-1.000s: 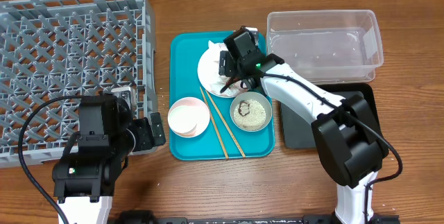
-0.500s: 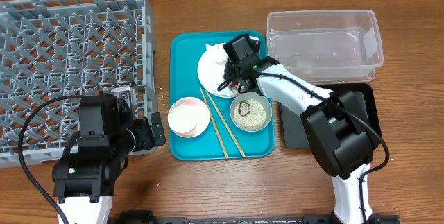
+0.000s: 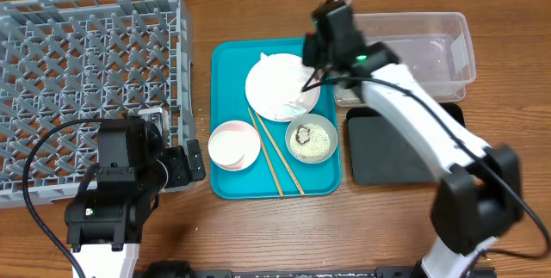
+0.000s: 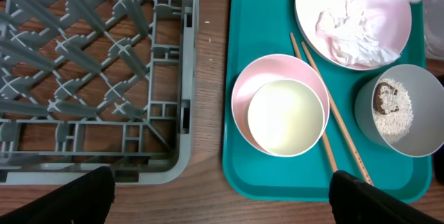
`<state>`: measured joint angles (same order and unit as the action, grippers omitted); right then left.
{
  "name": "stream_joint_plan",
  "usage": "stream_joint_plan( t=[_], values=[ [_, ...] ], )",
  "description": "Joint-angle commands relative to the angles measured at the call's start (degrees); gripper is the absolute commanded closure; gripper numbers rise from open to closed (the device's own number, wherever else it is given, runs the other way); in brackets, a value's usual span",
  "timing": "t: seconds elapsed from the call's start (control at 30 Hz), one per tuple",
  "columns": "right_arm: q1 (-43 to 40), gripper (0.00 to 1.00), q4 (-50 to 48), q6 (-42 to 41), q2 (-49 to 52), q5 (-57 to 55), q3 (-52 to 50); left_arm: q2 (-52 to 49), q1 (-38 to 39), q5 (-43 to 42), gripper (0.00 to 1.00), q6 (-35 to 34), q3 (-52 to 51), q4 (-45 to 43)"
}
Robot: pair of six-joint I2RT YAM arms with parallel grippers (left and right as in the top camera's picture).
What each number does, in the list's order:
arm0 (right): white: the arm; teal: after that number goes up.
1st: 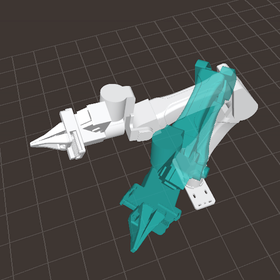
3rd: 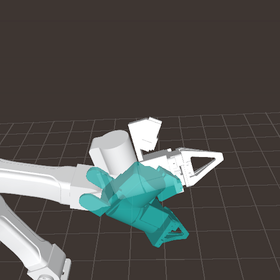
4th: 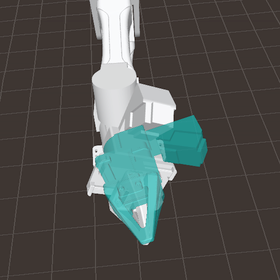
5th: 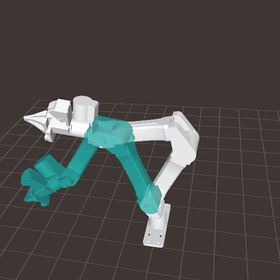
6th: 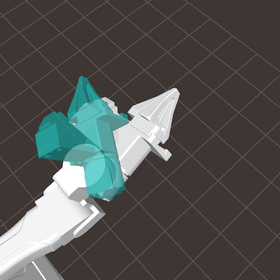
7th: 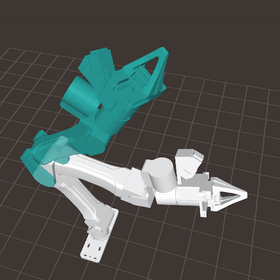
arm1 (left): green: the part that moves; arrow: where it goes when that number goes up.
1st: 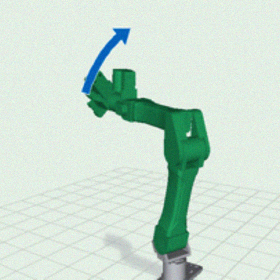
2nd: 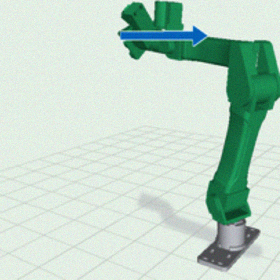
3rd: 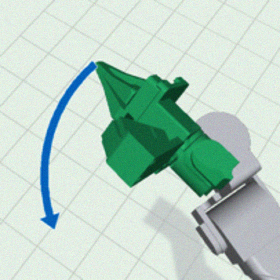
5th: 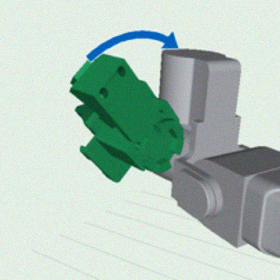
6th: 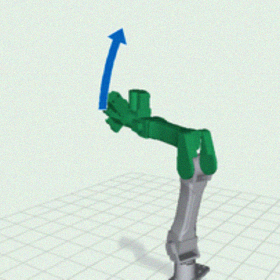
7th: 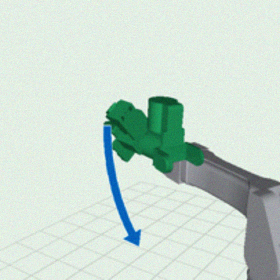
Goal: Sort waste into correct bins and load items into the dishwasher
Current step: 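Carry the red wrapper with the right gripper into the clear bin, then return the right gripper to the plate and grasp the white tissue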
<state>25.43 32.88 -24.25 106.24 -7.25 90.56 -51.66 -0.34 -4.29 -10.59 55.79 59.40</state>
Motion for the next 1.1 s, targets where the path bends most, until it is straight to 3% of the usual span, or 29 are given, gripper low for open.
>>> stream_joint_plan(
  t=[0.0,0.17,0.23,0.27,0.3,0.33,0.37,0.5,0.6,0.73,1.07],
  values=[
    [-5.55,0.96,-1.42,2.05,-3.28,-0.76,1.14,0.00,0.37,-0.02,0.00,-0.61,1.38,-0.42],
    [-13.75,0.96,-2.62,1.73,-2.84,-1.88,0.90,0.00,0.37,-0.02,0.00,-0.61,1.38,-0.76],
    [-16.04,0.82,-2.64,1.75,-2.23,-1.90,0.83,0.00,0.37,-0.02,0.00,-0.63,1.38,-0.92],
    [-16.81,0.74,-2.69,1.77,-2.10,-1.88,0.79,0.00,0.37,-0.02,0.00,-0.61,1.38,-0.96],
    [-17.68,0.37,-3.02,1.79,-1.73,-1.46,0.79,0.00,0.37,-0.02,0.00,-0.63,1.38,-0.96],
    [-18.03,0.22,-3.23,1.92,-1.68,-1.46,0.79,0.00,0.37,-0.02,0.00,-0.61,1.38,-0.96],
    [-18.08,0.16,-3.54,3.87,-1.68,-0.52,0.79,0.00,0.37,-0.02,0.00,-0.61,1.38,-0.94],
    [-17.59,0.10,-3.37,17.53,-1.70,15.43,0.79,0.00,0.37,-0.02,0.00,-0.61,1.38,-0.94],
    [-15.72,0.05,2.49,32.65,-1.68,31.17,0.79,0.00,0.37,-0.02,0.00,-0.61,1.38,-0.94],
    [-11.96,0.00,11.32,44.98,-1.62,31.71,0.79,0.00,0.37,-0.02,0.00,-0.63,1.38,-0.94],
    [-0.04,0.00,22.10,45.40,-1.42,24.20,6.80,0.00,0.37,-0.07,0.00,-0.63,1.38,-0.92]
  ],
)
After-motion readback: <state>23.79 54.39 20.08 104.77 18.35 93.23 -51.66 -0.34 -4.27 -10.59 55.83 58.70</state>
